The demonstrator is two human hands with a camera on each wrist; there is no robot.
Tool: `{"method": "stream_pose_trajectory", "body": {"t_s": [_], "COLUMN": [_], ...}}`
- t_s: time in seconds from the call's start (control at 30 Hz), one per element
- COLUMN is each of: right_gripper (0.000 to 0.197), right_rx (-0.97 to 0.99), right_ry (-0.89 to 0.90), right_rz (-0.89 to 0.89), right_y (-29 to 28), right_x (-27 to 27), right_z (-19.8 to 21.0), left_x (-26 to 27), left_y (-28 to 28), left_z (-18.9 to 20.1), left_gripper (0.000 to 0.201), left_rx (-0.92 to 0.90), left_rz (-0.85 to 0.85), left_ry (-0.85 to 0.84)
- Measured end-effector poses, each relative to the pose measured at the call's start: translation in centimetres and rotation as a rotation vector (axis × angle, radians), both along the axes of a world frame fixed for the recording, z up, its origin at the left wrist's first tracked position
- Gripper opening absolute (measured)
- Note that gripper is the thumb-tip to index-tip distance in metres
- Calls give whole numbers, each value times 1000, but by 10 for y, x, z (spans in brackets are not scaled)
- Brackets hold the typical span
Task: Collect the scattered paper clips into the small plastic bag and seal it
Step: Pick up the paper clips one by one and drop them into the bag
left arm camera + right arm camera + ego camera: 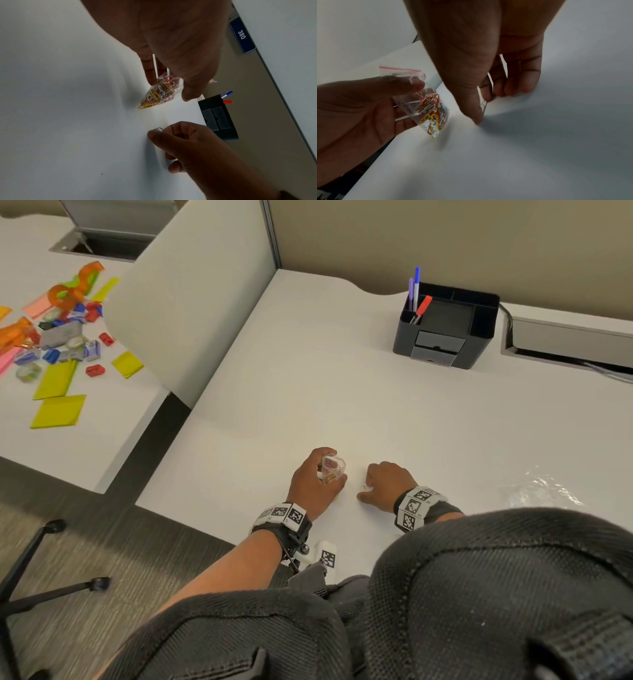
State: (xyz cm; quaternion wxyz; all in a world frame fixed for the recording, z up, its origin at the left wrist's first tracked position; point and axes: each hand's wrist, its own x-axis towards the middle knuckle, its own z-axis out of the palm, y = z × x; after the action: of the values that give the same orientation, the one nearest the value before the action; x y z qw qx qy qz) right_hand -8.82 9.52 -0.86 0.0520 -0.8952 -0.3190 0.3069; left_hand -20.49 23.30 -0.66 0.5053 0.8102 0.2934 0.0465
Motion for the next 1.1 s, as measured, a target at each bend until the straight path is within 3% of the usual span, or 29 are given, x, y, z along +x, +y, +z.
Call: {"method": "stream_pose_trajectory", "body": {"t_s": [0.67,1.1], "right_gripper": [35,39], "right_rx": [37,34], "right_ry": [5,-169], "right_rz": [20,41], "right_y": [-4,-13], "right_x": [3,-2], "right_z": [-6,-8], "left_x": [-5,-4], "left_y": [4,-5], "left_z": [-3,-3], "left_gripper": [44,44], "left_rx": [2,-5], "left_rz": [6,1], "left_ry": [-19,-8]}}
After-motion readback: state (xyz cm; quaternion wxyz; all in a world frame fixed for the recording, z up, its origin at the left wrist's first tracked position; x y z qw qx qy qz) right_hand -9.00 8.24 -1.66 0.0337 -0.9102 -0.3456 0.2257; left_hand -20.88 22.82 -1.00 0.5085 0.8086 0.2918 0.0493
